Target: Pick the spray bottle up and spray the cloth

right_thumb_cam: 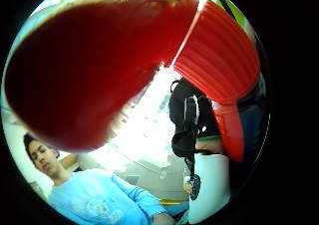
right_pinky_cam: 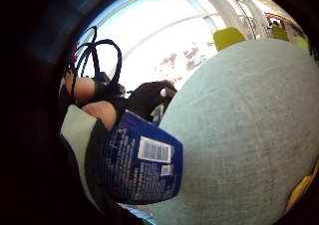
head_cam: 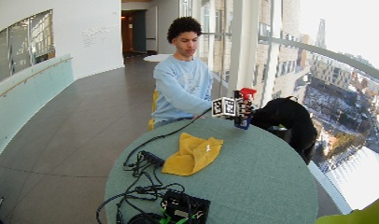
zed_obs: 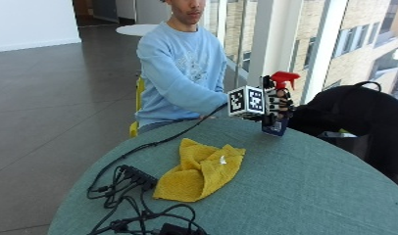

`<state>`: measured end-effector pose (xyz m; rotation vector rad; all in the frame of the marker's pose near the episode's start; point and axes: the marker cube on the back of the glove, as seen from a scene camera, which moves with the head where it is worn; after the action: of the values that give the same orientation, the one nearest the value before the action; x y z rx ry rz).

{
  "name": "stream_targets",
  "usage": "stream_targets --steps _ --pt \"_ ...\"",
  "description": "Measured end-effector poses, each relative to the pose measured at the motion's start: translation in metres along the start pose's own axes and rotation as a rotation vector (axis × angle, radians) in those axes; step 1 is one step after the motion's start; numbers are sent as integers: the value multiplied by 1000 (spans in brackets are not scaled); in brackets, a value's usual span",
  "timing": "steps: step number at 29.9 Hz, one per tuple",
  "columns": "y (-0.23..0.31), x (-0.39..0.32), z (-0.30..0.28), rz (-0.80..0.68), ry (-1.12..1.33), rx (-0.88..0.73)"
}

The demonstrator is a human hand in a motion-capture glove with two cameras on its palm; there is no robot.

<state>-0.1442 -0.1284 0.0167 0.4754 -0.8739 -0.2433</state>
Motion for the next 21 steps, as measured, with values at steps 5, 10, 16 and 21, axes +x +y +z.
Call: stream_targets --steps 5,10,16,21 --pt "3 4 4 -10 7 -1" --pt "7 8 5 2 -9 1" --pt "9 4 -4 12 -21 -16" --pt "12 -7 -36 -18 0 -2"
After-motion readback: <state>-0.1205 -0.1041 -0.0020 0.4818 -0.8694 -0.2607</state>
